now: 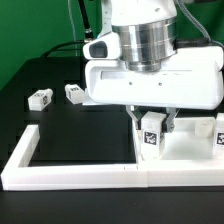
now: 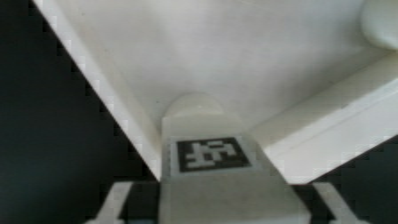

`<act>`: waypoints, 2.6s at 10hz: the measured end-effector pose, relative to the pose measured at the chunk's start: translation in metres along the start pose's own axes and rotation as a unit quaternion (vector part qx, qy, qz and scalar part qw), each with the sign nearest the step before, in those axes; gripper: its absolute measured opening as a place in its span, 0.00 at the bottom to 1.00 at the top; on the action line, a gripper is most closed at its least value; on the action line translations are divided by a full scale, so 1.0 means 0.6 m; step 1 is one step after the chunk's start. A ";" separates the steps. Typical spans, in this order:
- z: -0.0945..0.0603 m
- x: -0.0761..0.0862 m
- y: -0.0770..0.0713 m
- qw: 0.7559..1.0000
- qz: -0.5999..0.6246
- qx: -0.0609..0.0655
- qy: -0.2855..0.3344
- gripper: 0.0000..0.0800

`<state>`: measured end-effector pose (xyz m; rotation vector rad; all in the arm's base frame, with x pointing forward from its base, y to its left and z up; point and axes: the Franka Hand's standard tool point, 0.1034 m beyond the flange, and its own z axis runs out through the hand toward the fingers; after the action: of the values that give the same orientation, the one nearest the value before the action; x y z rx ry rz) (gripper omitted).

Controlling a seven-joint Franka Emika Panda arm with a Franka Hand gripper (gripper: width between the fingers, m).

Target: Assemble square table

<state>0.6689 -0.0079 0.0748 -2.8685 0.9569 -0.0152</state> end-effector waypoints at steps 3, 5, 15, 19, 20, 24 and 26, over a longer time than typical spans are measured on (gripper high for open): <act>0.003 -0.004 -0.003 0.968 0.252 0.002 -0.011 0.37; 0.004 0.003 -0.002 0.894 0.444 0.042 -0.041 0.37; 0.004 0.004 -0.006 0.989 0.138 0.046 -0.013 0.81; -0.003 0.019 -0.016 0.991 -0.125 0.024 0.034 0.81; -0.003 0.019 -0.016 0.993 -0.113 0.025 0.034 0.78; -0.004 0.022 -0.012 0.999 -0.003 0.027 0.033 0.40; -0.003 0.026 -0.007 0.990 0.133 0.029 0.036 0.40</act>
Offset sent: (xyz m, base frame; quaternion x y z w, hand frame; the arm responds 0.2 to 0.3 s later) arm -0.0076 0.0119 -0.0129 0.0603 -0.0528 0.5114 0.8556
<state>0.6838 -0.0144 0.0767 -2.6813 1.3235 -0.1217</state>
